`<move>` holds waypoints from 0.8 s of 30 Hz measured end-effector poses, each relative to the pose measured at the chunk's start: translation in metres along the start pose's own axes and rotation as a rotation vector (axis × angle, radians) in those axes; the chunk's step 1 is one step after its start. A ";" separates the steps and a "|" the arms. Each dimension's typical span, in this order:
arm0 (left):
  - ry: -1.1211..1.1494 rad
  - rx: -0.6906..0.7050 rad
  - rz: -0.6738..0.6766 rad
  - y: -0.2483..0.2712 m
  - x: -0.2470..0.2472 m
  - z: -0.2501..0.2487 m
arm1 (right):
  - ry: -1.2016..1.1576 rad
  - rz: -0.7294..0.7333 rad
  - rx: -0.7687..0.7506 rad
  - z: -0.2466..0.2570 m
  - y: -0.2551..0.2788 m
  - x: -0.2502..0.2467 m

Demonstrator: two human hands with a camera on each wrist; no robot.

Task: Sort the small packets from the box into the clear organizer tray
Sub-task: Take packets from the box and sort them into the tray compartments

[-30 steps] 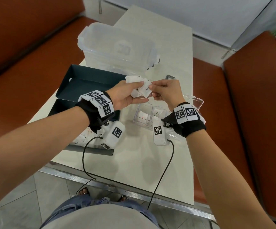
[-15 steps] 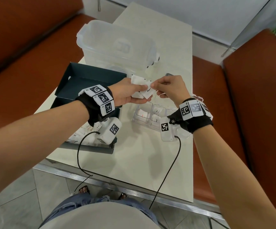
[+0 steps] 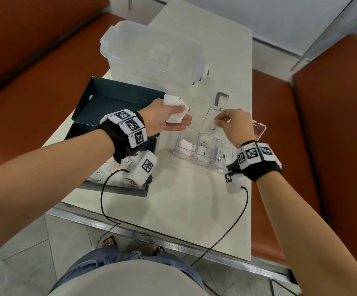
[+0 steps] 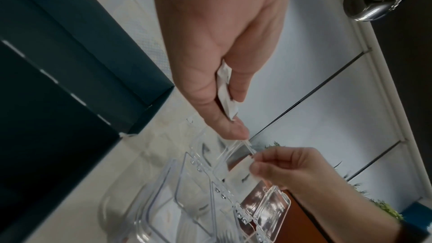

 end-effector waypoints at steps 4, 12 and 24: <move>0.010 -0.003 -0.007 0.001 0.001 0.000 | 0.208 0.070 -0.061 -0.005 0.007 0.025; 0.017 -0.002 -0.007 0.005 0.002 -0.001 | 0.332 0.010 -0.163 -0.007 0.017 0.038; 0.024 -0.022 -0.008 0.007 0.005 0.002 | 0.430 0.070 -0.173 -0.012 0.021 0.050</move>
Point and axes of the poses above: each hand's wrist, its own y-axis away from the middle knuckle, its own x-axis out of the palm, z = x × y, the point moved 3 cm from there along -y, towards the middle knuckle, and after that the axes turned 2 degrees about z, right-handed, at the moved point
